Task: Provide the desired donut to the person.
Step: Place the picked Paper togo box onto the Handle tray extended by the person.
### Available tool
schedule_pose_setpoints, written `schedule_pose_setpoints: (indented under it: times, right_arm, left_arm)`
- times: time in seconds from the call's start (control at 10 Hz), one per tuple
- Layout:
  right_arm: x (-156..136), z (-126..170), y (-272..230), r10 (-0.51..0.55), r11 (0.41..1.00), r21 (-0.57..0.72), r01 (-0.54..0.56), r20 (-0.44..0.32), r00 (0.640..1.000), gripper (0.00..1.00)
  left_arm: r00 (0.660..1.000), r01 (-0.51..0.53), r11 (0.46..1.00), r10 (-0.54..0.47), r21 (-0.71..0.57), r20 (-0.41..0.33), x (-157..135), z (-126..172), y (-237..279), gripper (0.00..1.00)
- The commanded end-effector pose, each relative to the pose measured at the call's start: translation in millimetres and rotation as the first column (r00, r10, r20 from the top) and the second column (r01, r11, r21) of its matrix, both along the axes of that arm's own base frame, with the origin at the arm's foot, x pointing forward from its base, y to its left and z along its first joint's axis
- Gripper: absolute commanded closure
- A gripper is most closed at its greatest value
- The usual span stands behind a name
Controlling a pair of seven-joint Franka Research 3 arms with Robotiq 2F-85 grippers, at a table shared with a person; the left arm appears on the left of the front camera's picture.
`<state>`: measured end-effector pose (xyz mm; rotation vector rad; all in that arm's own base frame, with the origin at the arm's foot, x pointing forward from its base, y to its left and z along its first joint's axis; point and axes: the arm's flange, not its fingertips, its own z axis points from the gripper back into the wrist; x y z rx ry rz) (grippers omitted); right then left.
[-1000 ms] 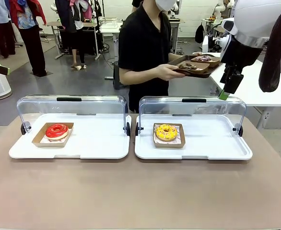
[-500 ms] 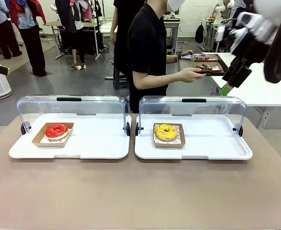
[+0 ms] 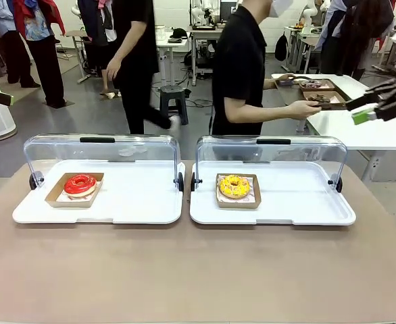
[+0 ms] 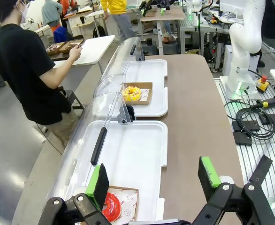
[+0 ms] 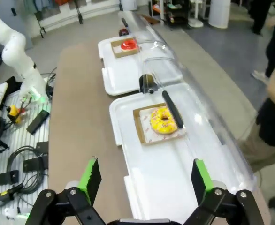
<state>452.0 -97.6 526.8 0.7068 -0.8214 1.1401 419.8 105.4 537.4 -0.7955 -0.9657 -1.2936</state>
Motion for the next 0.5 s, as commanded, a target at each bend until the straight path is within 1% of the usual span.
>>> schedule_pose_setpoints:
  times: [0.0, 0.2, 0.4]
  right_arm:
    - [-1.0, -13.8, -37.7, 0.013, 0.997, 0.082, -0.011, -0.018, 1.000, 0.00]
    - [-4.7, -19.0, -75.2, -0.037, 0.986, 0.163, 0.040, -0.023, 0.999, 0.00]
    - [-5.7, -17.6, -94.6, -0.052, 0.978, 0.203, 0.055, -0.021, 0.998, 0.00]
  left_arm:
    - [1.000, 0.002, 1.000, -0.002, -0.015, 0.016, 0.0, 1.5, -0.5, 0.00]
    - [1.000, 0.002, 1.000, -0.002, -0.015, 0.016, 0.0, 1.5, -0.5, 0.00]
    - [1.000, 0.002, 1.000, -0.002, -0.015, 0.016, 0.0, 1.5, -0.5, 0.00]
